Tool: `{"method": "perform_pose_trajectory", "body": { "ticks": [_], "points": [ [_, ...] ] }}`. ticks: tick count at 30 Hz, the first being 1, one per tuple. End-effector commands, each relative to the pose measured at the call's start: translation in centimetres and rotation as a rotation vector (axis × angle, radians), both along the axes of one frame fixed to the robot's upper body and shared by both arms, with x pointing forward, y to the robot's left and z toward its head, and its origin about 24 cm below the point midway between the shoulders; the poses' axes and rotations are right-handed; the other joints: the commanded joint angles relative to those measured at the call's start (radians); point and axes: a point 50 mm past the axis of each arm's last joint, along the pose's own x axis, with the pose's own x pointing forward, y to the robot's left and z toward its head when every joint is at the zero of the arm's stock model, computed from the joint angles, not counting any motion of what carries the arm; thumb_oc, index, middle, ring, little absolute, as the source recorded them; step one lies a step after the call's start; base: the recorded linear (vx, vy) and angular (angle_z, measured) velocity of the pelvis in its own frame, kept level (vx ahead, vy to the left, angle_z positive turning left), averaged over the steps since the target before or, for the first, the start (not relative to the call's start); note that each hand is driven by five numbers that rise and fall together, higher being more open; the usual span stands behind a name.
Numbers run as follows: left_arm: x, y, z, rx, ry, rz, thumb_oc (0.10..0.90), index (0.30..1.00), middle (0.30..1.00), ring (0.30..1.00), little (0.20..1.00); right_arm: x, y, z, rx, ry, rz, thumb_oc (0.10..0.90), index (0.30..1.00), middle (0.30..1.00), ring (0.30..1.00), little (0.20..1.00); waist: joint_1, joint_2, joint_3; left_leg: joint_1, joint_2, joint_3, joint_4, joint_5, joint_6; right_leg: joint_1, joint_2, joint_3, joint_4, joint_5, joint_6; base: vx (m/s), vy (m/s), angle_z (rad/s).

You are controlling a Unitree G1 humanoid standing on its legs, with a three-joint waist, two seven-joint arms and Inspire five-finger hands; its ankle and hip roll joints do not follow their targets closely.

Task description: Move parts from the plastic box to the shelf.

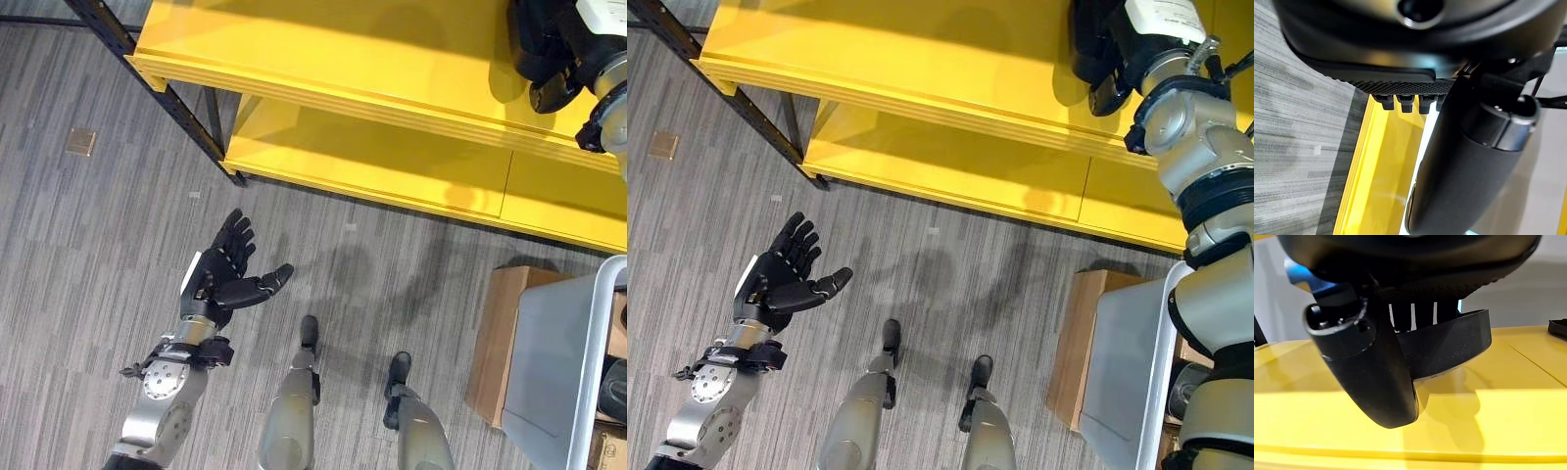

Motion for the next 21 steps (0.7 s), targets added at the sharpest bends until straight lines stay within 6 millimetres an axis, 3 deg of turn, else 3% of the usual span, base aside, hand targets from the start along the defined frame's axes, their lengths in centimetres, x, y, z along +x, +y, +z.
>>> {"method": "perform_pose_trajectory", "body": {
  "ticks": [1,4,5,9,10,11,12,21],
  "points": [
    [-0.47,-0.98,4.43,-0.009,-0.238,-0.069,0.900,1.000,1.000,1.000,1.000,-2.91,1.37,8.88,-0.017,-0.317,0.021,0.400,0.300,0.300,0.300,0.300,0.012,-0.029,-0.047,-0.034,0.062,-0.036,0.121,-0.096,-0.050,0.086,0.022,-0.018,-0.020,-0.084,-0.041,0.01,-0.002,0.11],
    [-0.49,-0.97,4.42,-0.010,-0.238,-0.069,0.900,1.000,1.000,1.000,1.000,-3.14,1.10,9.20,-0.023,-0.323,0.006,0.400,0.300,0.300,0.300,0.300,0.017,-0.032,-0.051,-0.031,0.058,-0.047,0.123,-0.120,-0.057,0.096,0.021,-0.017,-0.021,-0.103,-0.038,0.03,-0.011,0.07],
    [-0.48,-0.97,4.47,-0.010,-0.240,-0.070,0.900,1.000,1.000,1.000,1.000,-3.17,1.10,9.25,-0.023,-0.325,0.005,0.400,0.300,0.300,0.300,0.300,0.018,-0.029,-0.047,-0.041,0.059,-0.042,0.122,-0.097,-0.049,0.086,0.021,-0.023,-0.022,-0.085,-0.041,0.01,-0.013,0.06],
    [-0.48,-0.95,4.52,-0.011,-0.244,-0.069,0.900,1.000,1.000,1.000,1.000,-3.48,0.87,9.68,-0.038,-0.334,-0.009,0.400,0.300,0.300,0.300,0.300,0.027,-0.029,-0.046,-0.049,0.057,-0.048,0.124,-0.095,-0.049,0.088,0.022,-0.029,-0.024,-0.089,-0.042,0.02,-0.011,0.07],
    [-0.49,-0.97,4.50,-0.015,-0.243,-0.069,0.900,1.000,1.000,1.000,1.000,-3.47,0.85,9.65,-0.032,-0.336,-0.008,0.635,0.629,0.629,0.629,0.629,0.028,-0.032,-0.048,-0.037,0.056,-0.053,0.127,-0.120,-0.057,0.099,0.021,-0.023,-0.021,-0.108,-0.039,0.01,-0.008,0.13],
    [-0.44,-0.96,4.57,-0.016,-0.246,-0.068,0.900,1.000,1.000,1.000,1.000,-3.47,0.80,9.66,-0.024,-0.336,-0.008,0.776,0.827,0.827,0.827,0.827,0.029,-0.029,-0.045,-0.048,0.056,-0.050,0.125,-0.097,-0.049,0.088,0.021,-0.029,-0.021,-0.090,-0.042,0.08,-0.022,0.09],
    [-0.43,-0.96,4.54,-0.018,-0.245,-0.067,0.900,1.000,1.000,1.000,1.000,-3.43,0.78,9.60,-0.020,-0.334,-0.008,0.900,1.000,1.000,1.000,1.000,0.028,-0.032,-0.048,-0.039,0.055,-0.056,0.127,-0.120,-0.057,0.096,0.021,-0.022,-0.019,-0.108,-0.039,0.01,-0.007,0.04],
    [-0.37,-0.83,4.77,-0.009,-0.253,-0.062,0.900,1.000,1.000,1.000,1.000,-2.97,1.10,9.11,-0.005,-0.317,0.002,0.900,1.000,1.000,1.000,1.000,0.029,-0.032,-0.045,-0.043,0.057,-0.055,0.135,-0.125,-0.055,0.089,0.024,-0.022,-0.008,-0.114,-0.042,0.01,-0.004,0.01]
  ]
}}
